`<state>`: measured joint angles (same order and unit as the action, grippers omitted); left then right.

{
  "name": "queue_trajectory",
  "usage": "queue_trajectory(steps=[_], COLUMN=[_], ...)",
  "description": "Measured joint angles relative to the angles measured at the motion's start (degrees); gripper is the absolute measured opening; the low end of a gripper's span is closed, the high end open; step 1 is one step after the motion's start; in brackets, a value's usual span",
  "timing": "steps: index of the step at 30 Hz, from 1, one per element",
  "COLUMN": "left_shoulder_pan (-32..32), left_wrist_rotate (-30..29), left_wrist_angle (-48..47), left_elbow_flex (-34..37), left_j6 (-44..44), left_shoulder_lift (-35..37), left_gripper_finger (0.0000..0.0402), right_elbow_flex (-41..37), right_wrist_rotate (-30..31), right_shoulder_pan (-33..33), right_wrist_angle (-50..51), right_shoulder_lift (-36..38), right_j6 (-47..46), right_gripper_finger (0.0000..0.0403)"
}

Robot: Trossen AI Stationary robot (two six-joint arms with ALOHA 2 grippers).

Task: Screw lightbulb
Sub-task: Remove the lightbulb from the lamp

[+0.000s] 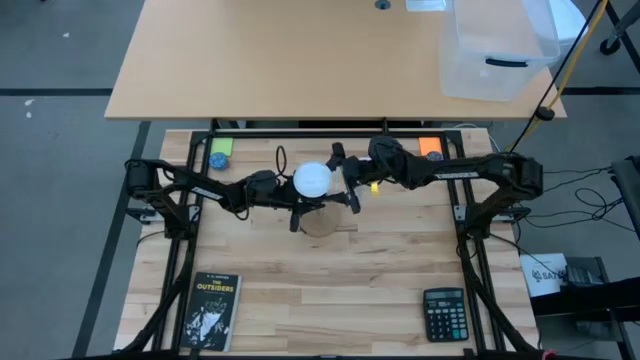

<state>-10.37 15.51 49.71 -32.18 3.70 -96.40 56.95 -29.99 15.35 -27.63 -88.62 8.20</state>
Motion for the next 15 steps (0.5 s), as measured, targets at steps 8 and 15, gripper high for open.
queue_trajectory(steps=[8, 15], left_shoulder_pan=[0.00, 0.11], left_wrist_rotate=[0.02, -2.47], left_wrist_angle=[-0.02, 0.01], left_elbow_flex=[0.00, 0.00], left_j6=[-0.20, 0.09], left_shoulder_lift=[0.00, 0.00], left_gripper_finger=[0.0071, 0.0071], right_elbow_flex=[-0.01, -4.92], right_wrist_rotate=[3.24, 17.57], right_shoulder_pan=[-0.41, -3.20], right_wrist_angle=[20.53, 20.85], right_shoulder_lift=[9.04, 8.89], right_j6=[5.77, 2.54], right_gripper_finger=[0.0314, 0.0313])
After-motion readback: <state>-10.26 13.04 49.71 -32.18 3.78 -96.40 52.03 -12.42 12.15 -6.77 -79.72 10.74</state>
